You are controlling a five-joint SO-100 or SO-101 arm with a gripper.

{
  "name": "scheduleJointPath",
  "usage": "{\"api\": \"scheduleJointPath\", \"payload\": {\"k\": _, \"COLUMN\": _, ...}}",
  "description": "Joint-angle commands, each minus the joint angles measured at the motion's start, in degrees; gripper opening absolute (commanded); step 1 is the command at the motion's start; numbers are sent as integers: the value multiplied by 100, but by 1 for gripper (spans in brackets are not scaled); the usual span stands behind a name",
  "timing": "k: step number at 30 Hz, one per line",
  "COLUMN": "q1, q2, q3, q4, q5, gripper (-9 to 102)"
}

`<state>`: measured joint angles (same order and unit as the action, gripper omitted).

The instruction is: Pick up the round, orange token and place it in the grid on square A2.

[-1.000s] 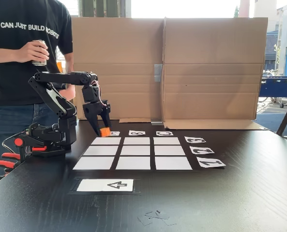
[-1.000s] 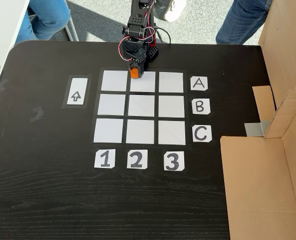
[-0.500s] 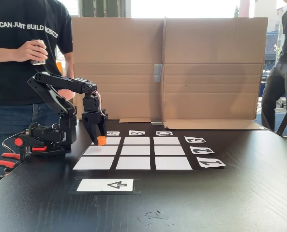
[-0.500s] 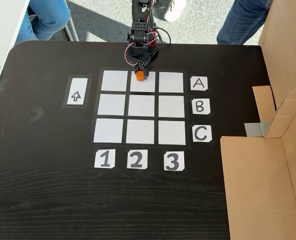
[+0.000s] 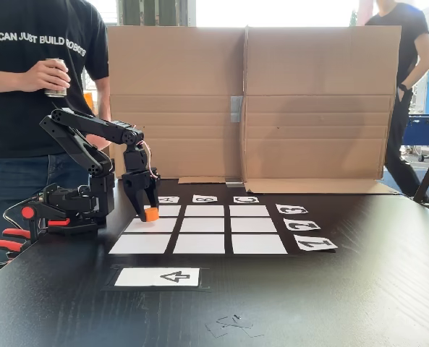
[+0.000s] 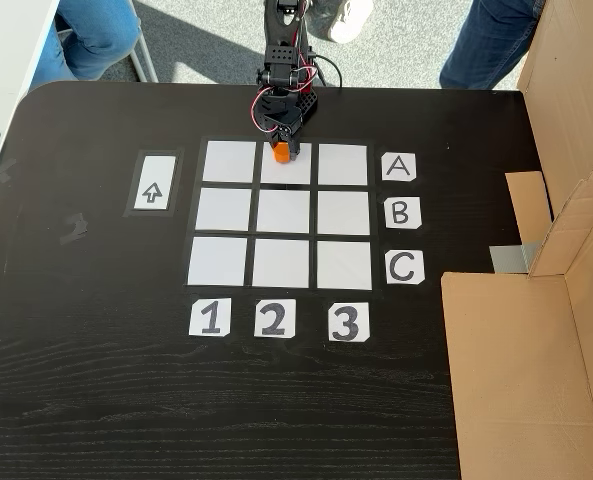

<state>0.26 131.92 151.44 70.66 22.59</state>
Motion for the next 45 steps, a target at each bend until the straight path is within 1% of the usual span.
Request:
{"api": "scheduleJointPath", "payload": {"k": 1, "q1": 9, "q2": 167, "q3": 53, "q4": -62, "q5": 18, "gripper": 20}}
{"api": "scheduleJointPath", "payload": {"k": 11, "q1": 97, "q2": 167, "q3": 79, "q4": -105, "q5": 53, "gripper": 20}}
{"api": "scheduleJointPath", "payload": {"k": 14, "q1": 193, "q2": 167, "q3": 0, "q4": -132, "q5": 53, "gripper": 24}}
{"api": "scheduleJointPath", "payload": {"k": 17, "q1": 264, "q2": 220, "q3": -70, "q4": -255, "q5": 316, "gripper": 24}}
{"api": "scheduleJointPath", "payload": {"k": 22, "q1": 360, "q2": 325, "q3": -193, "q4": -914, "q5": 1020, "gripper": 24}}
{"api": "scheduleJointPath", "payload": {"k": 25, "q1": 501, "q2": 378, "q3": -316, "q4": -1626, "q5": 1767, "gripper": 23}}
{"api": "scheduleJointPath", "payload": {"k": 28, "q1": 703, "q2": 378, "q3": -615, "q4": -2127, "q5": 2408, "gripper": 24}}
{"api": "scheduleJointPath", "payload": {"k": 30, "q1": 940, "q2": 299, "q3": -958, "q4": -2364, "q5": 2944, "gripper": 23}}
{"api": "scheduleJointPath", "payload": {"k": 36, "q1": 1925, "q2": -18, "q3": -2479, "q4": -2435, "q5": 4078, "gripper": 23}}
{"api": "scheduleJointPath", "payload": {"k": 45, "q1": 3753, "q2": 35, "q3": -4008, "q4": -2716, "q5": 4649, "gripper": 23}}
